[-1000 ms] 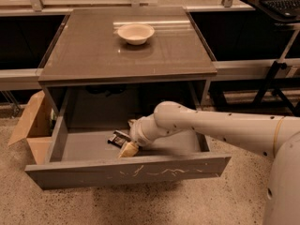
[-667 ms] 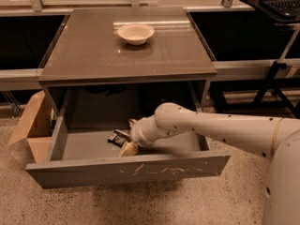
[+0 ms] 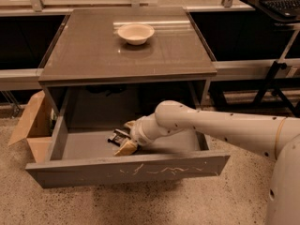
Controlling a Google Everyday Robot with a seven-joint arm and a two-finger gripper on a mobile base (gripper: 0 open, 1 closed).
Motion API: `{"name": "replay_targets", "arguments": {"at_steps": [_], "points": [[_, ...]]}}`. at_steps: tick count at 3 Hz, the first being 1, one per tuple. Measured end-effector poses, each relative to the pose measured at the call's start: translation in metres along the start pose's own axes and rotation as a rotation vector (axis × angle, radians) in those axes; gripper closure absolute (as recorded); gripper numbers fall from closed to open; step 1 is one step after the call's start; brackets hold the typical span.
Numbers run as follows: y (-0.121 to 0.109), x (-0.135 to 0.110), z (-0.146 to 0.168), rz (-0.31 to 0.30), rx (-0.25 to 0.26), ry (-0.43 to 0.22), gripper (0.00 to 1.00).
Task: Pick rxbar chocolate from top drawer and place on counter
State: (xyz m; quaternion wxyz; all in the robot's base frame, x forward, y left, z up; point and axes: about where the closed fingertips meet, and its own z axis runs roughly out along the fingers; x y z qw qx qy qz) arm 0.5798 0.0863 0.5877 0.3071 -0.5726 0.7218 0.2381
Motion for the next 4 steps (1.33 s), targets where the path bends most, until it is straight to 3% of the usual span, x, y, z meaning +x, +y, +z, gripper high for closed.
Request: {"name": "replay_targets", "arguments": {"at_steps": [1, 2, 3, 4], "points": [[0.0, -0.005, -0.004, 0.0, 0.0, 0.0, 0.89], [-0.005, -0.021, -0.026, -0.026, -0.006, -0.139, 1.0], [-0.011, -0.045, -0.071, -0.113, -0.041, -0.347, 1.0], [-0.02, -0.067, -0.128, -0.224, -0.083, -0.476, 1.0]]}}
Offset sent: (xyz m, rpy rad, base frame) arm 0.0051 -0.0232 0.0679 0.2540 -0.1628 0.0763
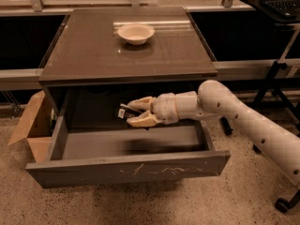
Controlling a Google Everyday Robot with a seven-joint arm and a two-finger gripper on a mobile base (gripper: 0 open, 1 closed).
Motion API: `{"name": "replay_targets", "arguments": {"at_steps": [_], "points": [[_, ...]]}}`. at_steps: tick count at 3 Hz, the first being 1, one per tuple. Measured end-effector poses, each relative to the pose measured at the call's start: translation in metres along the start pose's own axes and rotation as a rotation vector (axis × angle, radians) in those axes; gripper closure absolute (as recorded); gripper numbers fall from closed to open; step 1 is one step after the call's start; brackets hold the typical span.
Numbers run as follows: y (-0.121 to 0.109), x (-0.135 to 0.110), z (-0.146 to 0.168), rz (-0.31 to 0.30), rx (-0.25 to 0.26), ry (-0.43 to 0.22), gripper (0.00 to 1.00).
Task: Pick rxbar chocolate from top drawer and place on counter
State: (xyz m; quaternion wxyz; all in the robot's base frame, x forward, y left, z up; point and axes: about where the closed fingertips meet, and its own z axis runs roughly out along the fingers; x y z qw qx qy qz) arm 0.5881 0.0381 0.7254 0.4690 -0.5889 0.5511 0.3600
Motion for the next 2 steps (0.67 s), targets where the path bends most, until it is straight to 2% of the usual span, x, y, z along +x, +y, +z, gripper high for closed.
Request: {"name": "replay_targets", "arguments": {"at_steps": [1, 2], "points": [[0.004, 0.001, 0.004, 0.006, -0.011, 0.005, 1.0], [0.0, -0.025, -0.003, -0.05, -0.024, -0.015, 1.0]]}}
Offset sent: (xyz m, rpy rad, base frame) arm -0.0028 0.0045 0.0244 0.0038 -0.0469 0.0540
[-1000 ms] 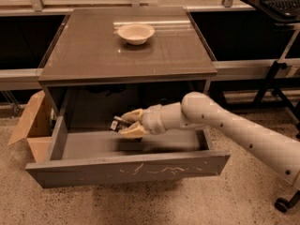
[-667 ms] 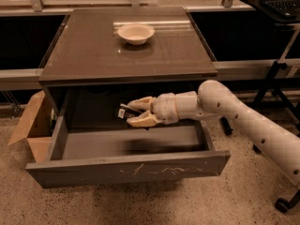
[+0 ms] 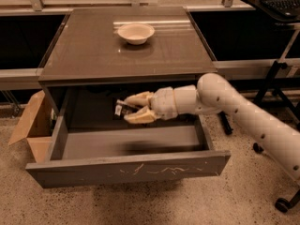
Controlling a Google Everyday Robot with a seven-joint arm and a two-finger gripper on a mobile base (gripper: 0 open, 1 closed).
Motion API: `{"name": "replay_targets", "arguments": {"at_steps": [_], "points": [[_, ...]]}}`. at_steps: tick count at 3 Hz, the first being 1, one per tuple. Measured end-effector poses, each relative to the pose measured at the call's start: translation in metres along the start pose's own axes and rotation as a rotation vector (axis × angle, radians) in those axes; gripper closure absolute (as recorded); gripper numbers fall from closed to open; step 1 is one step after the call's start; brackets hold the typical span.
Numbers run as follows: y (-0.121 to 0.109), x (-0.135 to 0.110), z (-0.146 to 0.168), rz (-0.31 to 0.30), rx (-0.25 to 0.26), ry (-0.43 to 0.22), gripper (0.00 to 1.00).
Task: Pick rxbar chocolate from top drawer and place on counter
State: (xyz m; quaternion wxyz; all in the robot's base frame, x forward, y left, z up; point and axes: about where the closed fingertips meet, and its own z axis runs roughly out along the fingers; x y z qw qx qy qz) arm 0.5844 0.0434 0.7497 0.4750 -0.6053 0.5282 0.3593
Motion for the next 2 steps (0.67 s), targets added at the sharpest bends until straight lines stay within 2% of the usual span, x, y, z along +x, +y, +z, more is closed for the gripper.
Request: {"name": "replay_targets", "arguments": {"at_steps": [1, 2], "points": [[-0.008, -0.057, -0.026, -0.106, -0.014, -0.017, 1.0], [-0.017, -0.106, -0.055, -0.181, 0.018, 0.07, 1.0]]}}
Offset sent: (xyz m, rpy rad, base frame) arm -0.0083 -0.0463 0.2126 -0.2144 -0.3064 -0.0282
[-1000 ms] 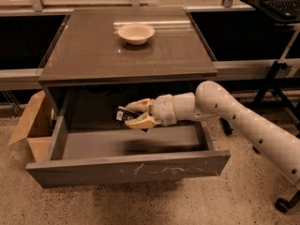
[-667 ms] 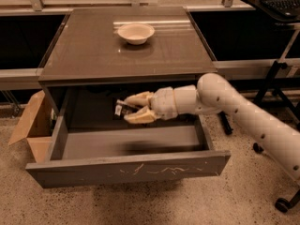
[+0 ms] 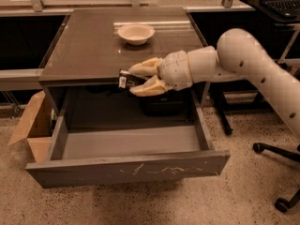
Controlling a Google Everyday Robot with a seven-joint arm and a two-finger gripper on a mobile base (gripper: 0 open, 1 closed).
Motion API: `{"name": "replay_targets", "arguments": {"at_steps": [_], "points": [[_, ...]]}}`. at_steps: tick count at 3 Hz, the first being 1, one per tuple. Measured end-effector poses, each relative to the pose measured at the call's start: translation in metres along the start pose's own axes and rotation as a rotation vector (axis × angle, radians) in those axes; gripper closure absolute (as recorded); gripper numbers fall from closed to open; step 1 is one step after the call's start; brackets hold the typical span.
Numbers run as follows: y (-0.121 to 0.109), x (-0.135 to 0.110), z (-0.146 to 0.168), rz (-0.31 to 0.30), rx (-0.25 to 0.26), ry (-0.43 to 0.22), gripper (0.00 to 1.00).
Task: Pick rxbar chocolate from top drawer and place on counter
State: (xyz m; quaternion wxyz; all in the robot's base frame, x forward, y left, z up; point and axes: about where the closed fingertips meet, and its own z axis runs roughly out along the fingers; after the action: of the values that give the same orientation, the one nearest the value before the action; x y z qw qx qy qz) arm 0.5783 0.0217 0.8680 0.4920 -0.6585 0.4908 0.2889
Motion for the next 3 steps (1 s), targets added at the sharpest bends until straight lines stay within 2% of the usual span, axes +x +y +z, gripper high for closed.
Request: {"name": "replay_targets", "arguments": {"at_steps": [1, 3], "points": [[-0.0267, -0.031, -0.0248, -0.057, 0.011, 0.097, 1.0], [-0.0362, -0.0334, -0.0257, -0.06, 0.024, 0.097, 1.0]]}}
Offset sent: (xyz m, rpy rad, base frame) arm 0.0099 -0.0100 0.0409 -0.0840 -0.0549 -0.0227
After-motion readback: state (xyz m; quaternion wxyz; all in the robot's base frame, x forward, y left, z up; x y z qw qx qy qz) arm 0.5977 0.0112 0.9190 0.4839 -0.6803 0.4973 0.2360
